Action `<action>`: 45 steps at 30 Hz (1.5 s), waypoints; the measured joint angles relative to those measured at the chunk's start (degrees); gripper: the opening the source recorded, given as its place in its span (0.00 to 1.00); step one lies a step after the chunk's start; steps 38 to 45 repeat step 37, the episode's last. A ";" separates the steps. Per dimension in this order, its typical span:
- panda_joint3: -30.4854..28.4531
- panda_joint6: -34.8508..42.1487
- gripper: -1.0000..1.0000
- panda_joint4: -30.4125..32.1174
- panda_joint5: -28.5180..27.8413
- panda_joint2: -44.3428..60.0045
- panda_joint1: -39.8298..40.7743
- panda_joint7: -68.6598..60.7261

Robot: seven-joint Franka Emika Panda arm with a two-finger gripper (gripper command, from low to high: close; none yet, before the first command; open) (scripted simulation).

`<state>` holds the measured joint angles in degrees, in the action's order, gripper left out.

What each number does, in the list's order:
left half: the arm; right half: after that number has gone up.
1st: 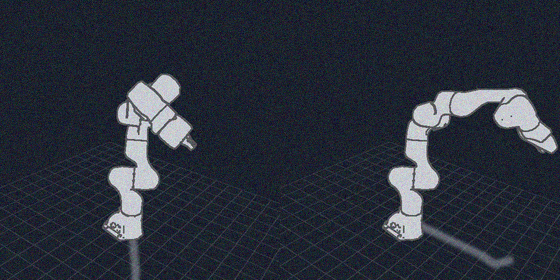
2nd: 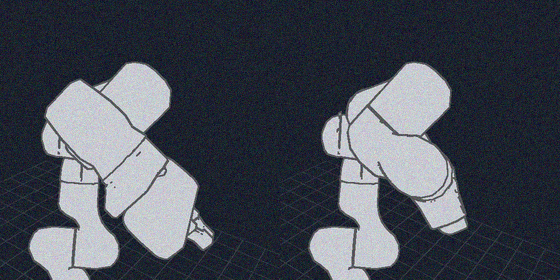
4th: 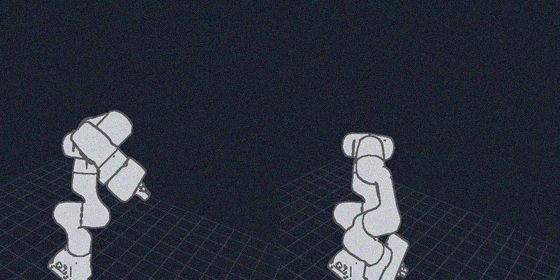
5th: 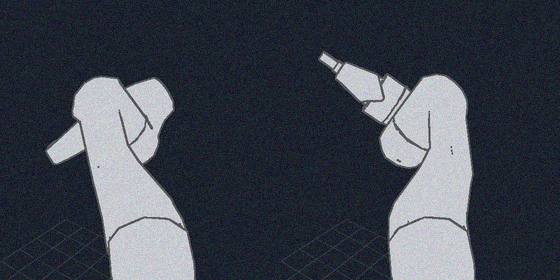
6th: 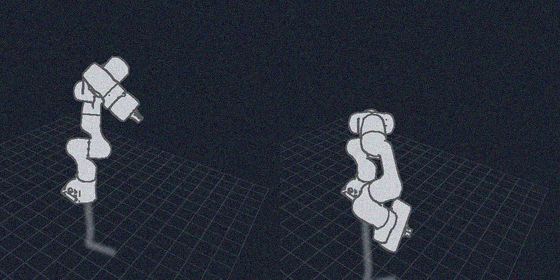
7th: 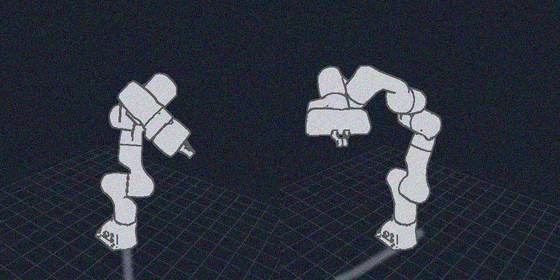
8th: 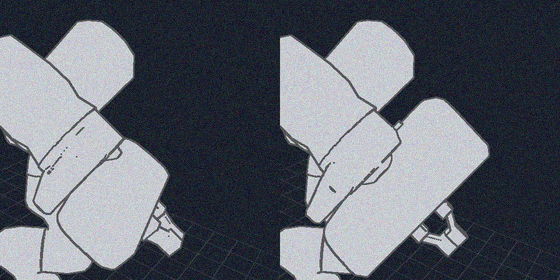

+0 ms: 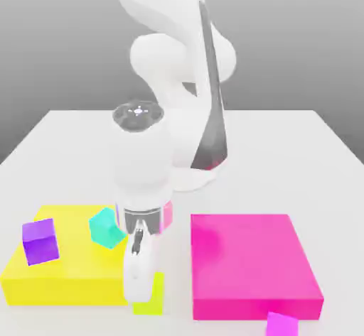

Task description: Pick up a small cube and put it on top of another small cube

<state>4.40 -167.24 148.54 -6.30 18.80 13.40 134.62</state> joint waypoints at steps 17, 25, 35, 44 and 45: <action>1.09 11.64 0.00 3.76 7.02 -15.67 2.97 -7.32; -2.68 22.69 0.00 9.00 8.50 -32.07 6.26 -14.60; -4.57 15.91 1.00 14.18 6.19 -30.30 8.99 -16.33; -4.57 15.91 1.00 14.18 6.19 -30.30 8.99 -16.33; -4.57 15.91 1.00 14.18 6.19 -30.30 8.99 -16.33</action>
